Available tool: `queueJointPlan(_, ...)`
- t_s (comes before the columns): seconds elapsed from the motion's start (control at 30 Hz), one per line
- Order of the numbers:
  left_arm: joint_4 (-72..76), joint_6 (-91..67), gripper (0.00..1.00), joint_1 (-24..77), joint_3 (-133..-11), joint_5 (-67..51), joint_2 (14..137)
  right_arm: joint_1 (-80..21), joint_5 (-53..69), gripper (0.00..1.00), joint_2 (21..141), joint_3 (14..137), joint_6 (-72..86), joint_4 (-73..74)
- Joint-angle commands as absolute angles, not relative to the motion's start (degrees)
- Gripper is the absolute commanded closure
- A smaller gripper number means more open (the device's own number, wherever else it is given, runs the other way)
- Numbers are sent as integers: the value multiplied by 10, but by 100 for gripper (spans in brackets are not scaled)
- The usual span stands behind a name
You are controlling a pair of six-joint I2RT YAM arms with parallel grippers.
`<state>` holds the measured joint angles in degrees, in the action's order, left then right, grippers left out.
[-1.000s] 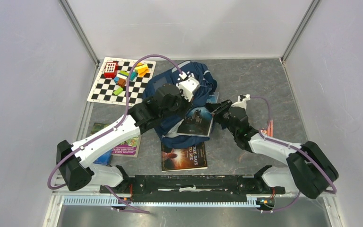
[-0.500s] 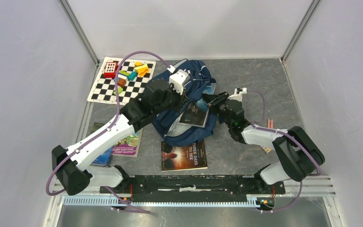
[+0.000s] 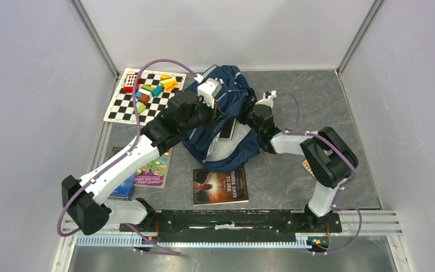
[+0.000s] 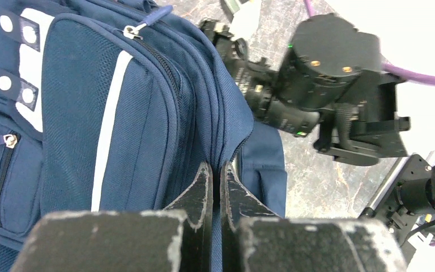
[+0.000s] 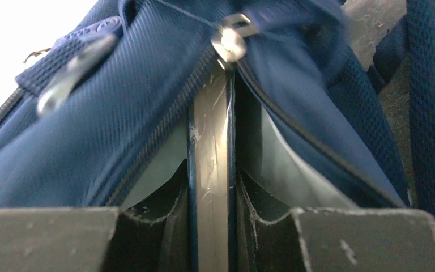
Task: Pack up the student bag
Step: Place the book in the student bag.
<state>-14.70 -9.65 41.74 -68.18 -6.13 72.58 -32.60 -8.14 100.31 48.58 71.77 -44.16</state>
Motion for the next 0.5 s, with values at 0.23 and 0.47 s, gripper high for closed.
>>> queueJointPlan(0.23,-66,-136,98,404,-686,-125,716,-341,-128,69,1033,530,673,-514)
queueJointPlan(0.47,-71,-140,98,394,-686,-117,722,-341,-154,33,965,458,616,-508)
